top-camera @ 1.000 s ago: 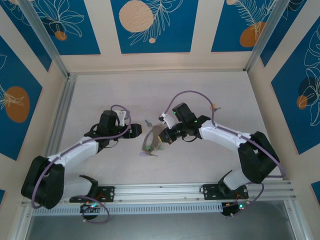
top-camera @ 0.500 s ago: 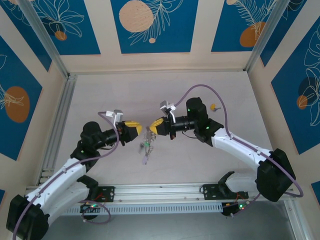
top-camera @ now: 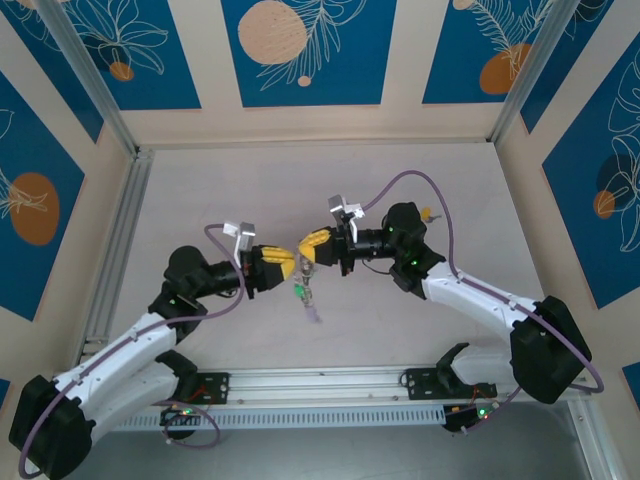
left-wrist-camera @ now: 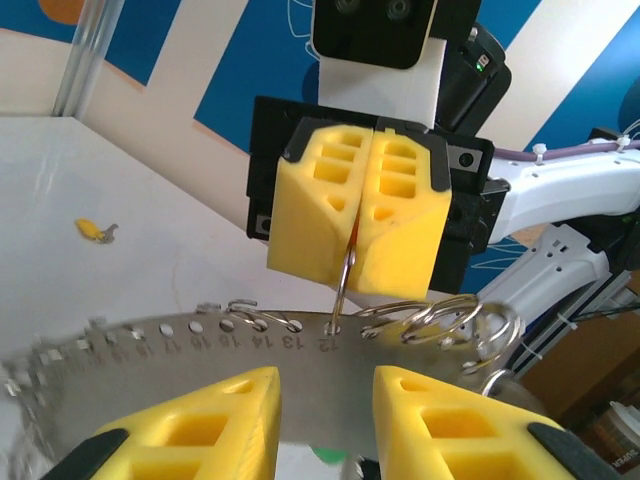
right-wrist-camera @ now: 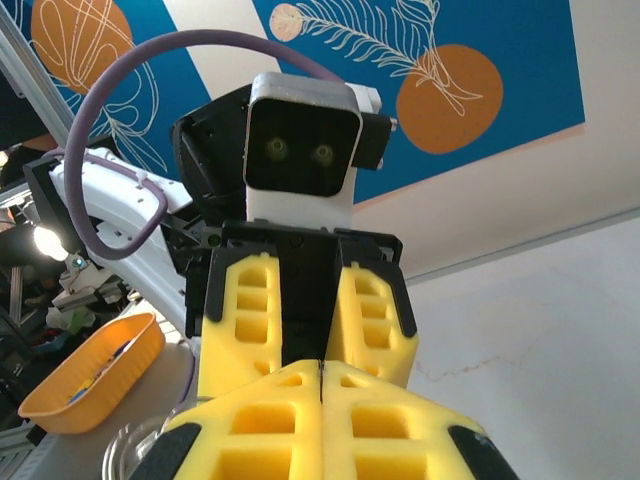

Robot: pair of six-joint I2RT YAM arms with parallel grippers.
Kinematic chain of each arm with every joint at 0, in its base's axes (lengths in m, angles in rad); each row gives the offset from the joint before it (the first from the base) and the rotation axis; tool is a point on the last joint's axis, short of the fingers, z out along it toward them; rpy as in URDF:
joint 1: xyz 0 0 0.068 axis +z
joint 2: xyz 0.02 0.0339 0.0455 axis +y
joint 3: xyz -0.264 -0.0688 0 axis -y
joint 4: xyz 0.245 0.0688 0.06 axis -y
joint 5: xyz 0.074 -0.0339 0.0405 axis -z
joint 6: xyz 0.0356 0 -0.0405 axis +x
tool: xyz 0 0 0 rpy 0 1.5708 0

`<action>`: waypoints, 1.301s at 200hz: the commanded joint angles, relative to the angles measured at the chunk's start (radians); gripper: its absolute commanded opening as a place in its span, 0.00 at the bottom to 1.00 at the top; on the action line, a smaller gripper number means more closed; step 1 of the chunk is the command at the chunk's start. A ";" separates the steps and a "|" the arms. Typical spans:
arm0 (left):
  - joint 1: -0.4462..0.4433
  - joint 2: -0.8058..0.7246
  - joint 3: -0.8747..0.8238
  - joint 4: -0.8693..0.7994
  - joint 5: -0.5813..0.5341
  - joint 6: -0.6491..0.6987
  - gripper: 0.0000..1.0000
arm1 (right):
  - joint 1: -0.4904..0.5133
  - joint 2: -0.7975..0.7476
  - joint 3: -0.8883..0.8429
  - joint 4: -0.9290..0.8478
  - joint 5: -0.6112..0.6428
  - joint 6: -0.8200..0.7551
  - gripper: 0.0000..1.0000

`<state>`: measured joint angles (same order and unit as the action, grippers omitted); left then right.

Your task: Put the keys on the keyring

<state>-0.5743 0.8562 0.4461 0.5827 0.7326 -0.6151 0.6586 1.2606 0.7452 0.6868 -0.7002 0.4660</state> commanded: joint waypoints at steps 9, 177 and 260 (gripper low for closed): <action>-0.016 0.002 0.040 0.051 0.020 0.032 0.29 | 0.009 0.011 -0.004 0.099 -0.019 0.040 0.00; -0.025 0.008 0.057 0.090 0.039 0.053 0.19 | 0.035 0.031 -0.018 0.133 -0.048 0.056 0.00; -0.026 -0.002 0.045 0.078 0.028 0.066 0.07 | 0.036 0.034 -0.022 0.220 -0.040 0.109 0.00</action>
<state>-0.5877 0.8703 0.4702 0.6476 0.7433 -0.5701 0.6830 1.2949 0.7238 0.8204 -0.7410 0.5499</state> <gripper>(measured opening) 0.106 0.049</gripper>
